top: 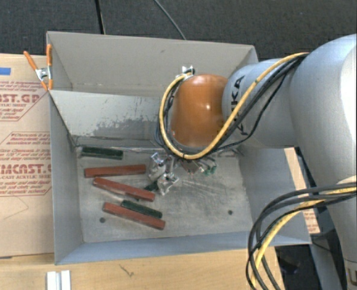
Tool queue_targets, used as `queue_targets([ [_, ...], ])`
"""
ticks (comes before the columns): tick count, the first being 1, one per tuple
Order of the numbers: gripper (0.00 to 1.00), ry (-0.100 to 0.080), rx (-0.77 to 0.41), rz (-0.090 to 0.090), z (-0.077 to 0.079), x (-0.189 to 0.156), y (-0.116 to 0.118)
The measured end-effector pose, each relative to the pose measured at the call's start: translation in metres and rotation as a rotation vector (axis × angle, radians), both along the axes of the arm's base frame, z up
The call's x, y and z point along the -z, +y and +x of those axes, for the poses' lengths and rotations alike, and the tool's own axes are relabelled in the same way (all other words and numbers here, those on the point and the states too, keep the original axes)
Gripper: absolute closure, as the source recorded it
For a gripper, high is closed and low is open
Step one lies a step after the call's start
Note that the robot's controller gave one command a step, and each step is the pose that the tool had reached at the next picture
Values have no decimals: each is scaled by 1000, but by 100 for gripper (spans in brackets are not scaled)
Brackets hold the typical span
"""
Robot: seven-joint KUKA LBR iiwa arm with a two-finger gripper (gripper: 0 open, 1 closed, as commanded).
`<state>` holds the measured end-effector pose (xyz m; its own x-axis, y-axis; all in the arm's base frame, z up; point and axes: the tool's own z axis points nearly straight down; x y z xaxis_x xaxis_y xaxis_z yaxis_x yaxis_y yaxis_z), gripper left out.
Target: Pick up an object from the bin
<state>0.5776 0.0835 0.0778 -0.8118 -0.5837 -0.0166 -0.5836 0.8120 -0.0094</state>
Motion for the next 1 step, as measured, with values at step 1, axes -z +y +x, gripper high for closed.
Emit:
queue_targets([
  [1,100,9,-279,-3,3,-161,10],
])
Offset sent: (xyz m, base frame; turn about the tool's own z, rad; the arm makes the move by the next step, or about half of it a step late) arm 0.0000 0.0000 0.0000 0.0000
